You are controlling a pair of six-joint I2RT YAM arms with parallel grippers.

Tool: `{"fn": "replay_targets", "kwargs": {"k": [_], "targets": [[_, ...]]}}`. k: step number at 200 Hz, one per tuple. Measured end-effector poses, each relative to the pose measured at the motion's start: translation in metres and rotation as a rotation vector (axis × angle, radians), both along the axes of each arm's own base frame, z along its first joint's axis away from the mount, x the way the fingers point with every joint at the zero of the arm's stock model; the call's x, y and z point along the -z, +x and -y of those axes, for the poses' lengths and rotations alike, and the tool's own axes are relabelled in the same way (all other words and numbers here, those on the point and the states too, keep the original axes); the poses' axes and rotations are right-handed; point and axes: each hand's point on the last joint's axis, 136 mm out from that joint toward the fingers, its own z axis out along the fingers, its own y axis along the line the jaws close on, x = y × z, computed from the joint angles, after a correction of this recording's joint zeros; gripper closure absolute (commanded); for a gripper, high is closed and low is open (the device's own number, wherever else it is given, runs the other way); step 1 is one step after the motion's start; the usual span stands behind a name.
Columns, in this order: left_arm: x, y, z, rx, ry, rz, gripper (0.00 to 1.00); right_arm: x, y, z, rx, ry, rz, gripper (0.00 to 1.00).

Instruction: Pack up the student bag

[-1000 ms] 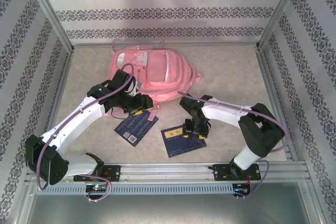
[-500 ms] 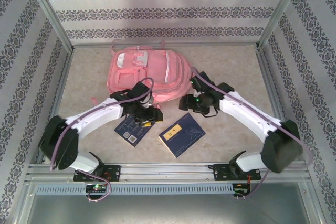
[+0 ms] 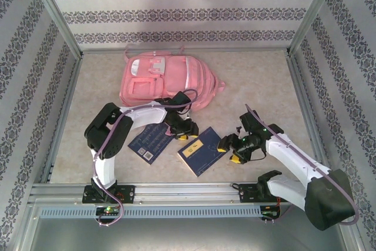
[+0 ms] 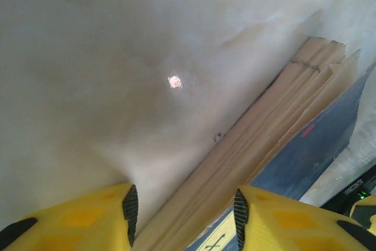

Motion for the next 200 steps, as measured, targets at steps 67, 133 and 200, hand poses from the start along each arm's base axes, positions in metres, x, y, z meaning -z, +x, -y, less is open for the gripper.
{"fn": "replay_targets", "kwargs": {"k": [67, 133, 200], "targets": [[0.003, -0.003, 0.011, -0.003, -0.029, -0.029, 0.73, 0.026, -0.008, -0.006, 0.044, 0.072, -0.103, 0.35], [0.005, -0.012, 0.033, 0.009, -0.110, -0.082, 0.87, 0.032, 0.009, -0.011, 0.129, 0.140, -0.128, 0.36], [0.005, -0.011, 0.036, -0.018, -0.160, -0.109, 0.92, 0.035, 0.014, -0.012, 0.184, 0.141, -0.229, 0.36]]}}
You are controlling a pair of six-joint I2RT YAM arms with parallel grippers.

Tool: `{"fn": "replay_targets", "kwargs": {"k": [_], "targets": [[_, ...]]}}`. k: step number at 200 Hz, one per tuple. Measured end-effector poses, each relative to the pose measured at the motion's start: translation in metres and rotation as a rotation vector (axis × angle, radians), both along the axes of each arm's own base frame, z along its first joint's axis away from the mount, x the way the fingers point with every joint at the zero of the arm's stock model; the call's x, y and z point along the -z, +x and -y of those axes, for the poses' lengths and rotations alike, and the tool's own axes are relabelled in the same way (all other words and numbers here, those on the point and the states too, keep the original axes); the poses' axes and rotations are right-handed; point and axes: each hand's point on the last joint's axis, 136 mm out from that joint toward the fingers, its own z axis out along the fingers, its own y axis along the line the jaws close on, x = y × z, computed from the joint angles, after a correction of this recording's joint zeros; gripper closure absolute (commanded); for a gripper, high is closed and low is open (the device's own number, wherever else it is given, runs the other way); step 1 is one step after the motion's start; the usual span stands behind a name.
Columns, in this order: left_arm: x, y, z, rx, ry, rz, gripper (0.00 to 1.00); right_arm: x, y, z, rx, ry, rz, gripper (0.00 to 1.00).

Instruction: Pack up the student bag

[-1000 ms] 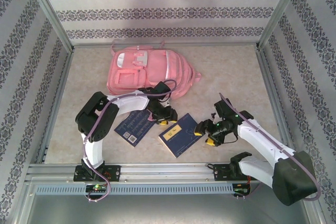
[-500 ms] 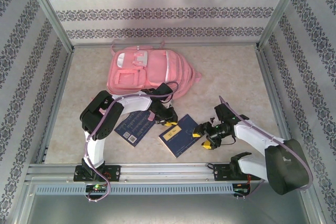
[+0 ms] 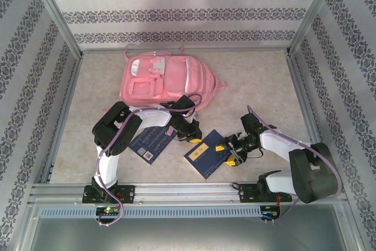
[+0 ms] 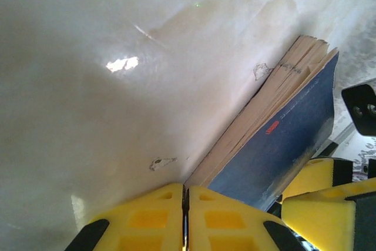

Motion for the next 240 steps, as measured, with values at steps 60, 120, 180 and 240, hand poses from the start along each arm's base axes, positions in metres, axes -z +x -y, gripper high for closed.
{"fn": "replay_targets", "kwargs": {"k": [60, 120, 180, 240], "targets": [[0.000, 0.003, 0.008, -0.015, -0.065, -0.027, 0.94, -0.001, 0.002, -0.001, 0.021, 0.001, -0.011, 0.36], [0.000, 0.003, 0.010, -0.013, -0.098, -0.048, 0.95, -0.013, 0.018, -0.006, 0.034, 0.029, 0.231, 0.40], [-0.001, 0.003, 0.011, -0.006, -0.117, -0.068, 0.96, -0.048, 0.051, -0.007, 0.106, 0.088, 0.567, 0.46], [-0.002, 0.003, 0.012, -0.001, -0.123, -0.075, 0.90, -0.024, 0.047, -0.006, 0.088, 0.032, 0.495, 0.83]]}}
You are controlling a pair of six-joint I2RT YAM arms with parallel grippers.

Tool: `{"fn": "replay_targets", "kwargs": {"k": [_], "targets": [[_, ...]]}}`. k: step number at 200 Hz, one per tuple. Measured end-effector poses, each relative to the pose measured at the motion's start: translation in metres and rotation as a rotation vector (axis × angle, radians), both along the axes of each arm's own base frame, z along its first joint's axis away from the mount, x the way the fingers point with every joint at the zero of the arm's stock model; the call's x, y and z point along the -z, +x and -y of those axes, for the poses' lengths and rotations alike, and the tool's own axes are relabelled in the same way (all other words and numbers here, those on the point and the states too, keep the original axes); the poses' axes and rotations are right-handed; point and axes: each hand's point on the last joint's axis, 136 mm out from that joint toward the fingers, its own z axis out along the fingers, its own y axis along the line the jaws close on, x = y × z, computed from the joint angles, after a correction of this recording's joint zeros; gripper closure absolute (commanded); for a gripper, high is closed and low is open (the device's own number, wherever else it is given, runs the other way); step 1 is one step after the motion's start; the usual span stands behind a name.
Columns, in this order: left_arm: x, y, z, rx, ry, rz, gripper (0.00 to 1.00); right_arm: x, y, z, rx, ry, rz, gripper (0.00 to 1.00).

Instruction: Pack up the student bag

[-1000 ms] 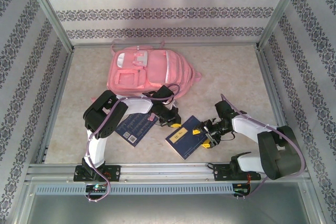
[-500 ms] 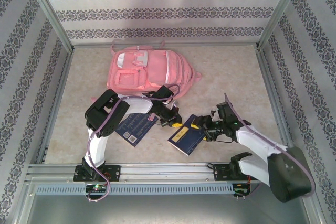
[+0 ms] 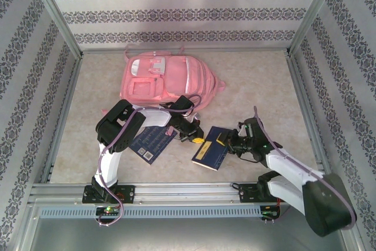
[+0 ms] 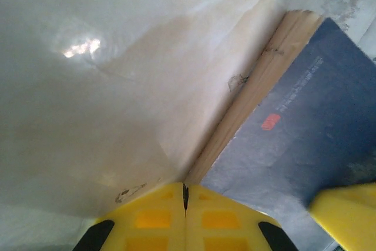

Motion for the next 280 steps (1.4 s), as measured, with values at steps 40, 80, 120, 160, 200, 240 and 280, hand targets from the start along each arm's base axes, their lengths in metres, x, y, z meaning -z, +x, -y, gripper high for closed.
{"fn": "replay_targets", "kwargs": {"k": [40, 80, 120, 160, 200, 240, 280], "targets": [[-0.015, 0.006, -0.015, -0.012, 0.042, 0.043, 0.60, -0.025, 0.016, -0.003, -0.041, -0.043, 0.025, 0.98], [-0.089, 0.040, -0.057, -0.216, -0.021, 0.154, 0.37, -0.107, 0.054, 0.007, 0.070, -0.030, 0.223, 1.00], [-0.166, 0.057, -0.061, -0.390, -0.171, 0.255, 0.26, -0.173, 0.082, 0.024, 0.244, -0.051, 0.336, 1.00], [-0.223, 0.076, -0.065, -0.574, -0.338, 0.299, 0.21, -0.214, 0.101, 0.039, 0.470, -0.077, 0.418, 1.00], [-0.269, 0.094, -0.060, -0.662, -0.502, 0.322, 0.15, -0.259, 0.125, 0.028, 0.550, -0.030, 0.474, 1.00], [-0.302, 0.095, -0.051, -0.653, -0.600, 0.351, 0.16, -0.298, 0.132, 0.006, 0.547, 0.040, 0.540, 1.00], [-0.306, 0.095, -0.050, -0.653, -0.612, 0.355, 0.21, -0.322, 0.134, -0.004, 0.554, 0.070, 0.584, 1.00]]}}
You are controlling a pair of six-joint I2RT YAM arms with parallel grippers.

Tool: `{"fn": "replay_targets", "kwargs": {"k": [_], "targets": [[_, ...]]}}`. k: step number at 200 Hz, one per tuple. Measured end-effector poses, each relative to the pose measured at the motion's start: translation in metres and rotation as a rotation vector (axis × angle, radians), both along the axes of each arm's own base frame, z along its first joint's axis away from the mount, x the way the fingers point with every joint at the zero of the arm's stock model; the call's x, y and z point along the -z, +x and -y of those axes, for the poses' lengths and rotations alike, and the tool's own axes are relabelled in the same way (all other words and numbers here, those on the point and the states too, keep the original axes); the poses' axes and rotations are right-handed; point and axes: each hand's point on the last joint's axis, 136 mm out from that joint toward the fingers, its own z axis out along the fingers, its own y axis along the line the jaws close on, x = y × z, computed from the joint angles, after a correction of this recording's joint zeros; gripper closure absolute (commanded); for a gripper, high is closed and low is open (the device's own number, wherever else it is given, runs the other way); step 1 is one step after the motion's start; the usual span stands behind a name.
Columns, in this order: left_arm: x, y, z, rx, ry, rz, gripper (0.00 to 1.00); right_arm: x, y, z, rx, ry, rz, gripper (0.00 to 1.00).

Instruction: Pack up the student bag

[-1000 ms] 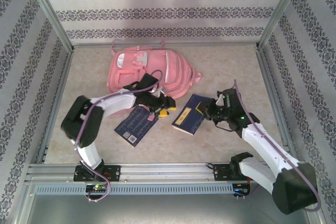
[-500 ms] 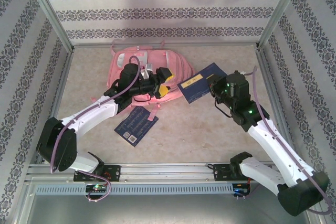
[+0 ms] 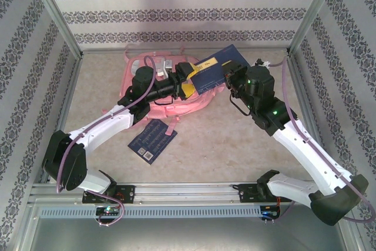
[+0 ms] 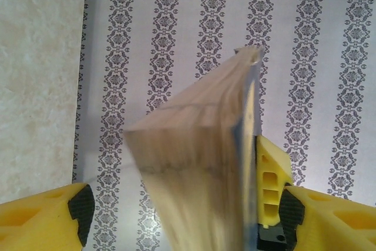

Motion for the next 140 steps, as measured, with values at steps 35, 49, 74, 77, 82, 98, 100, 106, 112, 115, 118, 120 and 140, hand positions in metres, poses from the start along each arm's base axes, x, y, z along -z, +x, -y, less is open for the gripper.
{"fn": "replay_targets", "kwargs": {"k": [35, 49, 74, 77, 82, 98, 100, 106, 112, 115, 118, 120, 140], "targets": [[-0.014, 0.007, 0.004, -0.006, -0.029, 0.030, 0.32, -0.001, -0.001, -0.007, 0.005, -0.002, 0.010, 1.00], [-0.025, 0.011, 0.005, -0.010, -0.049, 0.052, 0.41, -0.001, 0.000, -0.012, 0.005, -0.003, 0.014, 1.00], [-0.044, 0.015, 0.005, -0.027, -0.098, 0.087, 0.65, -0.002, 0.000, -0.018, 0.009, -0.007, 0.022, 1.00], [-0.044, 0.016, 0.005, -0.030, -0.102, 0.086, 0.70, -0.003, 0.000, -0.019, 0.011, -0.004, 0.026, 1.00], [-0.045, 0.017, 0.005, -0.032, -0.108, 0.084, 0.77, -0.005, 0.000, -0.019, 0.012, -0.002, 0.030, 1.00], [-0.045, 0.017, 0.006, -0.037, -0.109, 0.088, 0.95, -0.012, 0.000, -0.018, 0.021, 0.008, 0.047, 0.88], [-0.045, 0.017, 0.006, -0.037, -0.111, 0.088, 0.97, -0.013, 0.000, -0.018, 0.021, 0.008, 0.049, 0.86], [-0.046, 0.018, 0.006, -0.040, -0.112, 0.094, 1.00, -0.014, 0.000, -0.018, 0.021, 0.010, 0.051, 0.80], [-0.047, 0.018, 0.005, -0.041, -0.112, 0.099, 1.00, -0.015, -0.001, -0.017, 0.022, 0.007, 0.055, 0.72], [-0.047, 0.018, 0.005, -0.041, -0.110, 0.104, 1.00, -0.015, -0.001, -0.017, 0.022, 0.007, 0.054, 0.68], [-0.048, 0.018, 0.005, -0.042, -0.110, 0.106, 1.00, -0.015, -0.001, -0.017, 0.021, 0.000, 0.056, 0.64], [-0.048, 0.018, 0.004, -0.044, -0.109, 0.108, 1.00, -0.015, -0.001, -0.017, 0.020, -0.007, 0.058, 0.62], [-0.047, 0.018, -0.008, -0.068, -0.076, 0.125, 1.00, -0.018, -0.003, -0.008, 0.018, -0.049, 0.077, 0.50]]}}
